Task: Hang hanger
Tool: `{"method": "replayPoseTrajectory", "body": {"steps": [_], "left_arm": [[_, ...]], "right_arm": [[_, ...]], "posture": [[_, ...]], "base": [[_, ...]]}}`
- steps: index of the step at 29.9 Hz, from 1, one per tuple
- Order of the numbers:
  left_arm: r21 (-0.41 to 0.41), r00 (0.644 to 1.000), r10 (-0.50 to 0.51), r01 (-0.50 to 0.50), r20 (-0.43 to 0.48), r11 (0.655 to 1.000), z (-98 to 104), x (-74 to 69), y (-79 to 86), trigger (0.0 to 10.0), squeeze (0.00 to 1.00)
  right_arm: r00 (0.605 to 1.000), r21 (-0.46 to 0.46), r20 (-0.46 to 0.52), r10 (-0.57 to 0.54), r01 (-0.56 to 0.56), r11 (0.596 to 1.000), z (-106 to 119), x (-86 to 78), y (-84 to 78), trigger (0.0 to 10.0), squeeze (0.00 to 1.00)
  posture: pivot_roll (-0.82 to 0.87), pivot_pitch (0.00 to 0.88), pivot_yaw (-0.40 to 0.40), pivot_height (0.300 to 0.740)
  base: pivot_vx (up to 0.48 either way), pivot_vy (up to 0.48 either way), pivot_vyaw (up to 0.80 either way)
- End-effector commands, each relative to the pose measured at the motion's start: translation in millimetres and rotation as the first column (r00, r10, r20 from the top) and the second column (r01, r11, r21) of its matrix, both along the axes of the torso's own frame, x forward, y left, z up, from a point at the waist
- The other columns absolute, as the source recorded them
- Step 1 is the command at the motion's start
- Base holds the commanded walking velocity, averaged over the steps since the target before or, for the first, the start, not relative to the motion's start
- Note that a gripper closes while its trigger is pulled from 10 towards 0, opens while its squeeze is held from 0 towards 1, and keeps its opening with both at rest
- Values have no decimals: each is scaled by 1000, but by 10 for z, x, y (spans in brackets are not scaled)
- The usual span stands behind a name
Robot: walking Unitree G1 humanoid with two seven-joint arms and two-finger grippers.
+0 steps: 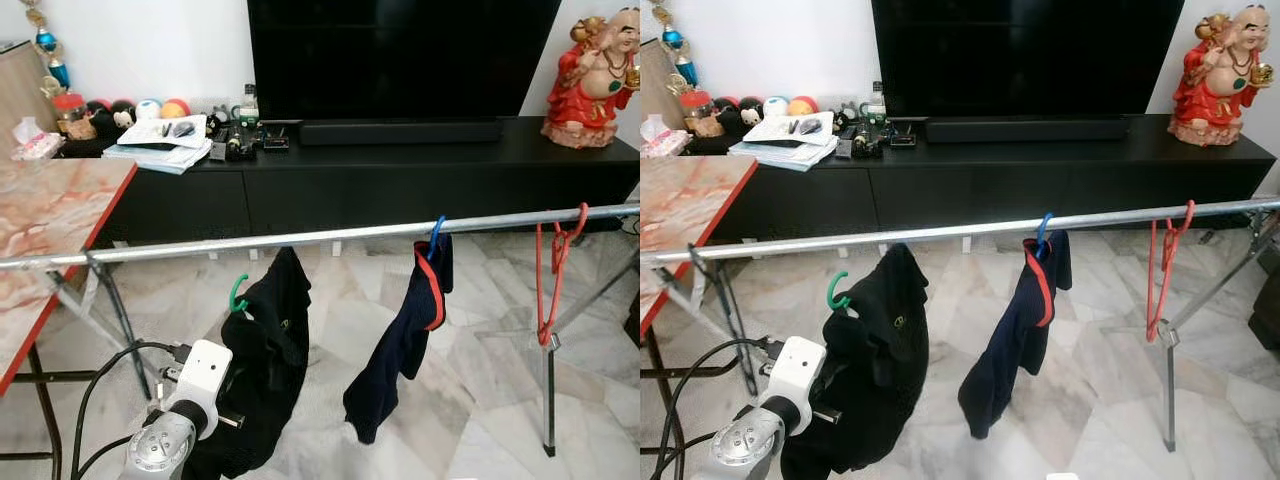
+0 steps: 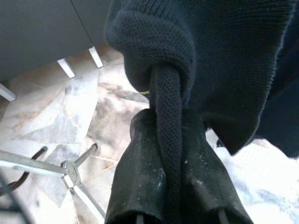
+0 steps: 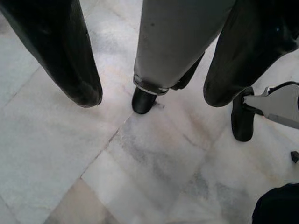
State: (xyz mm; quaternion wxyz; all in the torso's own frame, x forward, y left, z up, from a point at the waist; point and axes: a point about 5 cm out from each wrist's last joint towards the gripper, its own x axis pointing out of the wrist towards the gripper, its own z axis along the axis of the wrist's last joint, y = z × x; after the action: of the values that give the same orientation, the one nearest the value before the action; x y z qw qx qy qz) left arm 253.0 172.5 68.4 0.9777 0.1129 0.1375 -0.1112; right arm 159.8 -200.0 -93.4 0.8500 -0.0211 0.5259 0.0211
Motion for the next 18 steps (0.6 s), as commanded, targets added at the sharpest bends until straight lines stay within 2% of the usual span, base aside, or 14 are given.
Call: {"method": "replayPoseTrajectory", "body": {"steps": [1, 18], "left_arm": [[2, 999, -5, 5, 34, 1000, 76, 27, 1, 10000, 0], [0, 1000, 5, -5, 27, 1000, 83, 40, -10, 10000, 0]], "right_arm": [[1000, 7, -8, -22, 22, 1000, -17, -42, 0, 10000, 0], [999, 2, 1, -35, 35, 999, -7, -19, -10, 10000, 0]], "posture": [[177, 0, 29, 740], [183, 0, 22, 740]], "base": [[-281, 0, 0], [-283, 0, 0]]}}
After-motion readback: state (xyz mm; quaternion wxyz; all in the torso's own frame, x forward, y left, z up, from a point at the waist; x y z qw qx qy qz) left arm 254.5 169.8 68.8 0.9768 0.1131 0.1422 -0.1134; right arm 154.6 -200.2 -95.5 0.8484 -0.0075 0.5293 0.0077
